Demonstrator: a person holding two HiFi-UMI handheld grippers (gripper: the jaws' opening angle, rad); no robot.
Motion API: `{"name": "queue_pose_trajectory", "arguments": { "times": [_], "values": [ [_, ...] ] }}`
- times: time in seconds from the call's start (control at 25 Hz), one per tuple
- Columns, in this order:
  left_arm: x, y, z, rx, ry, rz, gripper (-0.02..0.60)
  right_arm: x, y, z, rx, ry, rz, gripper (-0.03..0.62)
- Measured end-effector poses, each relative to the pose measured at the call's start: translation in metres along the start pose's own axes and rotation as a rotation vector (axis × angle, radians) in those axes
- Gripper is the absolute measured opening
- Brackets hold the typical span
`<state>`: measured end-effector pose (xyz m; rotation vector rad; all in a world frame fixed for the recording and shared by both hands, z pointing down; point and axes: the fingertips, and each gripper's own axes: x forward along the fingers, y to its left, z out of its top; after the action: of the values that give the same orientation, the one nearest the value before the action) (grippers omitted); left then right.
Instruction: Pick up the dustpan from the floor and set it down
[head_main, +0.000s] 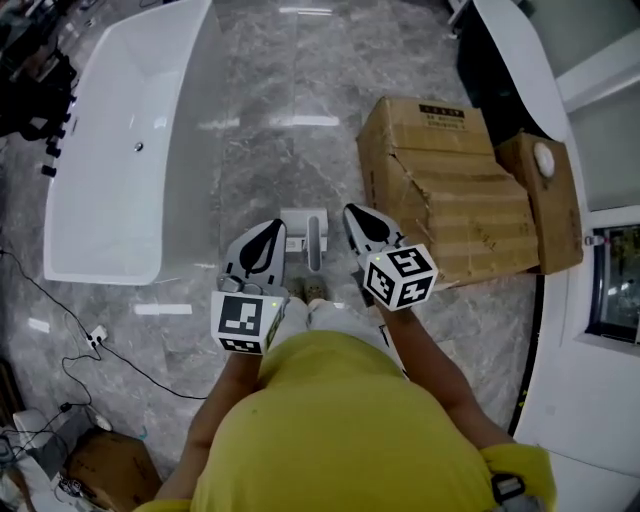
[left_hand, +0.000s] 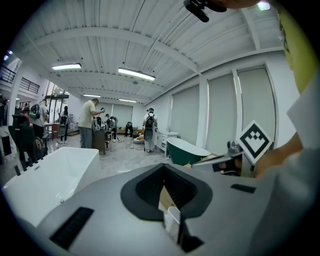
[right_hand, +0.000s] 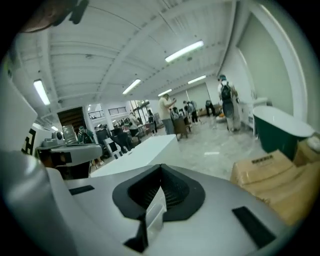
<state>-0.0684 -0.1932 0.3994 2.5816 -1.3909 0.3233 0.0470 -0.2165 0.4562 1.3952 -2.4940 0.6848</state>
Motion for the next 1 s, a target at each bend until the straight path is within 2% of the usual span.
{"name": "queue_pose_trajectory", "arguments": {
  "times": [0.28,0.48,0.68,1.0],
  "values": [
    [-0.012,0.003,0.058,0.046,-0.126,0.035,0.002,-0.052,0.032,0.101,-0.284,-0.311,-0.118,0.011],
    [-0.028,-0.005,0.106,0.094,-0.226,0.069,0.002,-0.087,0.047,0.139,-0.390,-0.446,-0.181,0.011],
    [-0.043,-0.006,0.124,0.096,-0.266,0.082,0.002,-0.100,0.061,0.153,-0.427,-0.485,-0.196,0.009],
    [-0.046,-0.008,0.123,0.093,-0.258,0.084,0.002,-0.101,0.065,0.149,-0.424,-0.473,-0.185,0.009]
  ]
}}
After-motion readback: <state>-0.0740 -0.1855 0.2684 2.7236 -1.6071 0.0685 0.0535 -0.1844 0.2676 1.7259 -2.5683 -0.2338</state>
